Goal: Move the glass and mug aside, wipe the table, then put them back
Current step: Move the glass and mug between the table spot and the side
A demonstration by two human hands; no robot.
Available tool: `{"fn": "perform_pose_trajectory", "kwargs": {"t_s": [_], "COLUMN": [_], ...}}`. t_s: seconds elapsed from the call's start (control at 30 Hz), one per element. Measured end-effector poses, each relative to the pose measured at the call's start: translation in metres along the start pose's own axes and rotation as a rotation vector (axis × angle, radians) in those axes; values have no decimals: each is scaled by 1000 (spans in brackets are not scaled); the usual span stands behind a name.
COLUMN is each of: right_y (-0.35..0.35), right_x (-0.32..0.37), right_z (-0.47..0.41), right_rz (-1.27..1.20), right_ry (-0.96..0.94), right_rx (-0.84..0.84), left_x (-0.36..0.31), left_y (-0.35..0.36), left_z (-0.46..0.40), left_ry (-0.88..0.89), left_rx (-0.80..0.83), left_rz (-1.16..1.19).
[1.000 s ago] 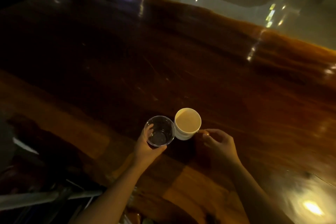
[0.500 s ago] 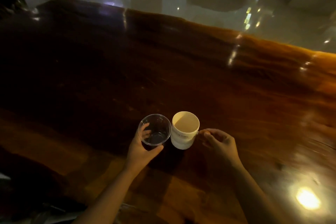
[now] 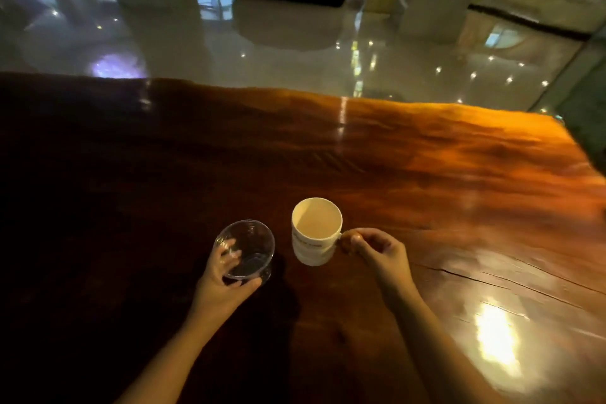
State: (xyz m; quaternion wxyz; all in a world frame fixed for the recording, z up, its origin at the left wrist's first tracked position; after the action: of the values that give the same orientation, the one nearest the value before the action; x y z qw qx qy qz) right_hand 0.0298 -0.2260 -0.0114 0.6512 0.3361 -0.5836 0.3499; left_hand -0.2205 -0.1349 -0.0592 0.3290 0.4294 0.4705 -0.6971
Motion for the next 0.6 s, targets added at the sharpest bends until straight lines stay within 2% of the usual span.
{"fn": "perform_pose_trajectory", "kwargs": {"t_s": [0.13, 0.27, 0.6], "right_y": [-87, -144, -199], "right_x": [3, -6, -52], "right_z": [-51, -109, -215], "right_rz": [-3, 2, -53], "right_ry": [-50, -55, -3], "right_rx": [-15, 34, 12], "left_x": [-42, -69, -74], "left_y": [92, 157, 219], "left_z": [-49, -98, -196], "left_ry": [42, 70, 100], "left_rx": [67, 78, 79], "left_rz": [-49, -75, -172]}}
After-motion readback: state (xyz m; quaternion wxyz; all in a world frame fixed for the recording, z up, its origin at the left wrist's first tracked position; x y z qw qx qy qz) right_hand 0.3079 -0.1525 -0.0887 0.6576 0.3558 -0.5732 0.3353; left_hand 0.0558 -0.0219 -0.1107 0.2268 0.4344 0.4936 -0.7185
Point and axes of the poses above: each hand's wrist, its own z-axis away from the middle knuckle, its own y-axis out of the palm, x = y × z, the point moved 2 cm from there along -z, towards the middle knuckle, and after that the axes turned 6 degrees about -z, right-handed, at the moved point
